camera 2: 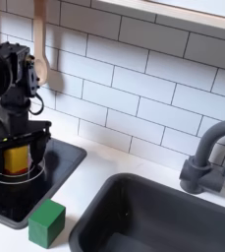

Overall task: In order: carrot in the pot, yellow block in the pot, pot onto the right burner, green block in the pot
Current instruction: 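Put the yellow block in the pot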

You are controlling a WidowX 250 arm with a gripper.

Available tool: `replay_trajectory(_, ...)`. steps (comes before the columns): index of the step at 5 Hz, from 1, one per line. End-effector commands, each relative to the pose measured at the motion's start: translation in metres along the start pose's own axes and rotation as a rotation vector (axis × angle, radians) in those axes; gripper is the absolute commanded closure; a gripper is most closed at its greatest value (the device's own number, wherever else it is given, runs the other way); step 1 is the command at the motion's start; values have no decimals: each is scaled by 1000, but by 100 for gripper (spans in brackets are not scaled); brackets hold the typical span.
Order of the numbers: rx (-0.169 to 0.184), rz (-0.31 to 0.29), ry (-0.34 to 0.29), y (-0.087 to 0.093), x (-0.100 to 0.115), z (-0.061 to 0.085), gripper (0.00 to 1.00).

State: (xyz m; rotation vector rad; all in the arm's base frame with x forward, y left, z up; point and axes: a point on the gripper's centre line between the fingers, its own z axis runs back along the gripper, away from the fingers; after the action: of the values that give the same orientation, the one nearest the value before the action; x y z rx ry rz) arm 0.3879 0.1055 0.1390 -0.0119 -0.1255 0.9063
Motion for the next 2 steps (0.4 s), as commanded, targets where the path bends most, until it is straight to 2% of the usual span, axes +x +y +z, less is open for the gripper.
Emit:
replay_trajectory(1,-2,-1,-1,-1,4,-1,0)
replay_trajectory(2,0,-5,4,-2,4,-1,0)
